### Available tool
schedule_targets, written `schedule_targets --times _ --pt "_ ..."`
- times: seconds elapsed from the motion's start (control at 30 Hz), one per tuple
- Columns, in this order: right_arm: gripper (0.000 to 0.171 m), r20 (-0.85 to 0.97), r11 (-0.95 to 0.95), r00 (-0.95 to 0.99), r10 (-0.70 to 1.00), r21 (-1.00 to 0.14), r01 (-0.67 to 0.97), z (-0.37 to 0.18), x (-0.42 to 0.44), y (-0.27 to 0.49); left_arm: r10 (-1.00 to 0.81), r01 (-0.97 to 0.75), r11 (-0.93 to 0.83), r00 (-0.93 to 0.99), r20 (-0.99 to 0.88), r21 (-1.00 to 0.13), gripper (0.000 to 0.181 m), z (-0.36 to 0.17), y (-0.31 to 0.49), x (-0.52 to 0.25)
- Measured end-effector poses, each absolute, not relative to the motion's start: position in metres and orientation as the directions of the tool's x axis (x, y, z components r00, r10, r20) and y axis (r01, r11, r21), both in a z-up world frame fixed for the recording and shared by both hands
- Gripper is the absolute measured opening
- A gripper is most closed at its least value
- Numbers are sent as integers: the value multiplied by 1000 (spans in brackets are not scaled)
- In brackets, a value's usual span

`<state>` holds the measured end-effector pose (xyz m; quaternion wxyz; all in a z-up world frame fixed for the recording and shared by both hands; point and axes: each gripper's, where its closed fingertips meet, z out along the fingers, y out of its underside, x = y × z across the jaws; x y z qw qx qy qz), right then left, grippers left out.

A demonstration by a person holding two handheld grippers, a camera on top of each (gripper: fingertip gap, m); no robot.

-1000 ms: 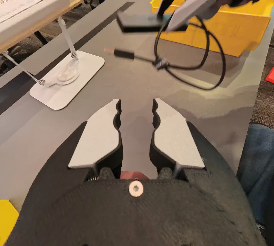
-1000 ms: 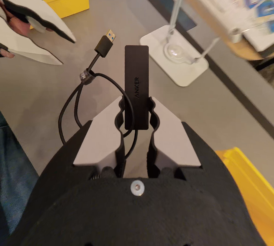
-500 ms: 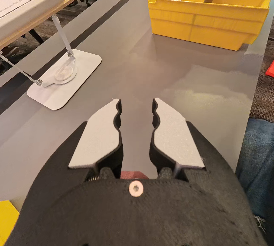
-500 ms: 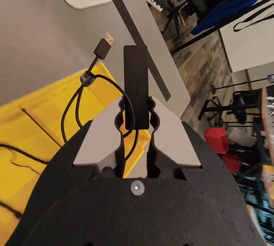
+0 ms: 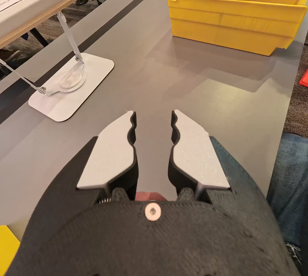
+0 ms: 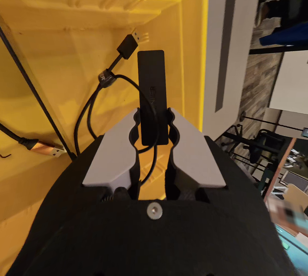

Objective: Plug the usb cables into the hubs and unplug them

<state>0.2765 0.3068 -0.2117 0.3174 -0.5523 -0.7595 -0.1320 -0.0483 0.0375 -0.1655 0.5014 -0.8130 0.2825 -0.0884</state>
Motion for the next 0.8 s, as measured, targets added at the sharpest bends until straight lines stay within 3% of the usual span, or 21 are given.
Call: schedule_targets --times 0.27,0.4,0.5,0.67,0.8 --pt "35 537 233 -194 821 -6 972 -254 290 323 -591 -408 -340 794 -144 -847 40 -169 31 -41" --pt "42 552 187 -190 812 63 980 -250 294 323 -614 -463 -335 768 -182 -820 40 -172 24 -37" --pt "54 556 137 -111 824 -5 991 -233 288 317 -619 -478 -331 761 -195 -813 40 -168 18 -37" --pt "50 576 51 0 817 -71 996 -199 290 304 -577 -558 -327 757 -307 -763 41 -153 7 -70" --pt "44 638 51 56 768 -148 988 -167 286 289 -449 -606 -390 783 -431 -694 41 -127 0 -151"
